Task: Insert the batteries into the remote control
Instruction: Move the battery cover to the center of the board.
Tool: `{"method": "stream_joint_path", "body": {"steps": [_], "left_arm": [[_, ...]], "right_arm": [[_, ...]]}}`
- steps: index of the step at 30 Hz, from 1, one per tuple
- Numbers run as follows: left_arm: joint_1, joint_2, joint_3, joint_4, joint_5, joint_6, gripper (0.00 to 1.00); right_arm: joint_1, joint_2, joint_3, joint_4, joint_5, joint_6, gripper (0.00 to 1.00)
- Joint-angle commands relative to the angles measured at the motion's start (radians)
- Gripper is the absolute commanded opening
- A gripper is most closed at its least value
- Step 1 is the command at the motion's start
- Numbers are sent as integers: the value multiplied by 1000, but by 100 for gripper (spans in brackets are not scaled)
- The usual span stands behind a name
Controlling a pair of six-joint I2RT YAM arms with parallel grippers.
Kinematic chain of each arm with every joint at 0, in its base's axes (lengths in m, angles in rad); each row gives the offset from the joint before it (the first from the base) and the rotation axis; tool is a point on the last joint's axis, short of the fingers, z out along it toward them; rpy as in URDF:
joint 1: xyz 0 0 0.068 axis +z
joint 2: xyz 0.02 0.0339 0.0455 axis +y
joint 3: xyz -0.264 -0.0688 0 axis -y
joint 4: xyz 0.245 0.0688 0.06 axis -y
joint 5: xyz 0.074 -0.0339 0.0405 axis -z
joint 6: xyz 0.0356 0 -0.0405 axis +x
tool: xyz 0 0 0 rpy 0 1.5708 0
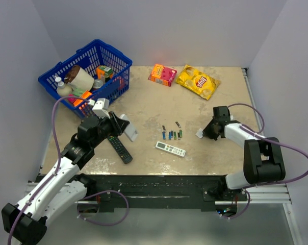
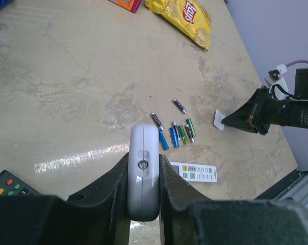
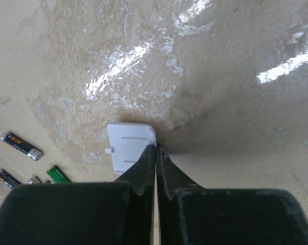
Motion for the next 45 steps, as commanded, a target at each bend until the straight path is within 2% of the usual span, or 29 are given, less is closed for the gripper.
{"method": "stream_joint_path", "body": {"steps": [1, 2, 3, 4, 6, 9, 12, 16, 22, 28, 35, 45], "left_arm": [[4, -10, 34, 18, 4, 0, 0], [4, -8, 34, 20, 4, 0, 0], [4, -7, 34, 20, 4, -2, 0], [4, -7, 35, 20, 7, -2, 0], [6, -5, 38, 18, 9, 0, 0], [4, -5, 37, 17, 7, -3, 0], [4, 0, 37, 23, 7, -6, 0], [4, 12, 38, 30, 21, -14, 0], [4, 10, 45, 32, 30, -19, 0], [6, 0, 55, 11, 24, -19, 0], [6, -2, 55, 3, 19, -20, 0], [6, -14, 49, 1, 24, -29, 0]], "right_arm": [[-9, -20, -38, 105, -65, -24, 1], [-11, -12, -35, 84, -63, -28, 5], [-11, 3, -26, 68, -50, -42, 17], [-11, 6, -21, 51, -48, -50, 23], [-11, -13, -9, 16, -33, -79, 31], [-11, -79, 10, -9, -33, -111, 37], [-11, -112, 36, -4, -43, -139, 36], [-11, -138, 34, 49, -143, -142, 31], [-12, -104, -39, 198, -203, -96, 25], [-58, -92, -165, 287, -221, -16, 19], [-97, -179, -352, 396, -211, 99, 16], [-135, -308, -503, 600, -283, 223, 11]]}}
